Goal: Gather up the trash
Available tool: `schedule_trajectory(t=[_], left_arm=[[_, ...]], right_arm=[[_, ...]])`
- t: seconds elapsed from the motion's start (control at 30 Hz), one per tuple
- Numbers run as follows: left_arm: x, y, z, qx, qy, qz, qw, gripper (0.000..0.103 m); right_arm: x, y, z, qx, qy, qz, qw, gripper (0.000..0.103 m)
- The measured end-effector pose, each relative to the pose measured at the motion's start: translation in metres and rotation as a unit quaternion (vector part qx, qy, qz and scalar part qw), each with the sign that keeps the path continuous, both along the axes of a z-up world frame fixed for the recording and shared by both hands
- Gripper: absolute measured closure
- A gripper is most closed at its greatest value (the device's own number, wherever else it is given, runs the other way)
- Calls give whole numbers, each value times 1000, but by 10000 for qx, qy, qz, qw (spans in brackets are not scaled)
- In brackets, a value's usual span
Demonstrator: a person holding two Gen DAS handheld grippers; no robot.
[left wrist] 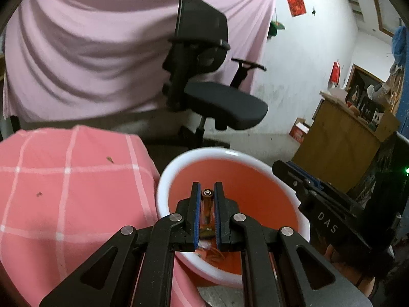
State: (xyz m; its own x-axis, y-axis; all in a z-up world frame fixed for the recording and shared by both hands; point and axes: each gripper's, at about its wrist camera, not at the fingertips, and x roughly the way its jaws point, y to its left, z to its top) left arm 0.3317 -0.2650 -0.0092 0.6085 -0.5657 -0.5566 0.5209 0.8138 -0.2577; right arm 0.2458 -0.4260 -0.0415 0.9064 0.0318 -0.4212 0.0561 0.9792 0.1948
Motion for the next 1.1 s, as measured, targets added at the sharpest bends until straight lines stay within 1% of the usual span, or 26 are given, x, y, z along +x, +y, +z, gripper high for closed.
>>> schedule_trajectory(t=[0.03, 0.1, 0.13, 0.3, 0.37, 0.53, 0.63, 0.7, 0.77, 0.83, 0.9, 1.0, 1.1], left_arm=[[1, -1, -2, 26, 37, -14, 10000, 96], [2, -3, -3, 110, 60, -1, 9999, 95], [1, -3, -3, 138, 59, 13, 9999, 95], [-2, 1, -2, 138, 2, 128, 9998, 94], [-4, 5, 0, 125, -31, 197, 9997, 89], [-10, 16, 7, 118, -190, 421, 9989, 76], [-16, 26, 13, 128, -314, 529, 9980, 74], [-19, 32, 18, 167, -412, 614, 9971, 70], [-23, 38, 22, 177, -524, 711, 9959, 60], [-29, 47, 27, 162, -633, 808, 9946, 57], [-33, 54, 29, 176, -691, 877, 9936, 56], [-37, 65, 32, 200, -702, 975, 9926, 55], [-43, 74, 36, 184, -767, 1065, 9912, 49]], right_arm=[[0, -1, -1, 11, 44, -10, 10000, 82], [0, -2, -3, 14, 127, -35, 9999, 74], [0, -2, -4, 16, 139, -37, 9999, 69], [-3, -5, -1, -1, 100, -55, 9999, 64], [-1, -8, 1, 5, 76, -80, 9999, 59], [-2, -9, 5, -6, -24, -155, 9999, 56], [-4, -7, 9, -25, -109, -180, 9998, 54], [-5, -5, 11, -54, -149, -184, 9997, 50], [-6, -3, 14, -81, -211, -173, 9996, 37], [-9, 0, 18, -91, -305, -149, 9994, 33], [-11, 3, 22, -113, -368, -158, 9991, 32], [-17, 8, 26, -147, -471, -180, 9986, 27], [-24, 13, 30, -198, -553, -225, 9980, 23]])
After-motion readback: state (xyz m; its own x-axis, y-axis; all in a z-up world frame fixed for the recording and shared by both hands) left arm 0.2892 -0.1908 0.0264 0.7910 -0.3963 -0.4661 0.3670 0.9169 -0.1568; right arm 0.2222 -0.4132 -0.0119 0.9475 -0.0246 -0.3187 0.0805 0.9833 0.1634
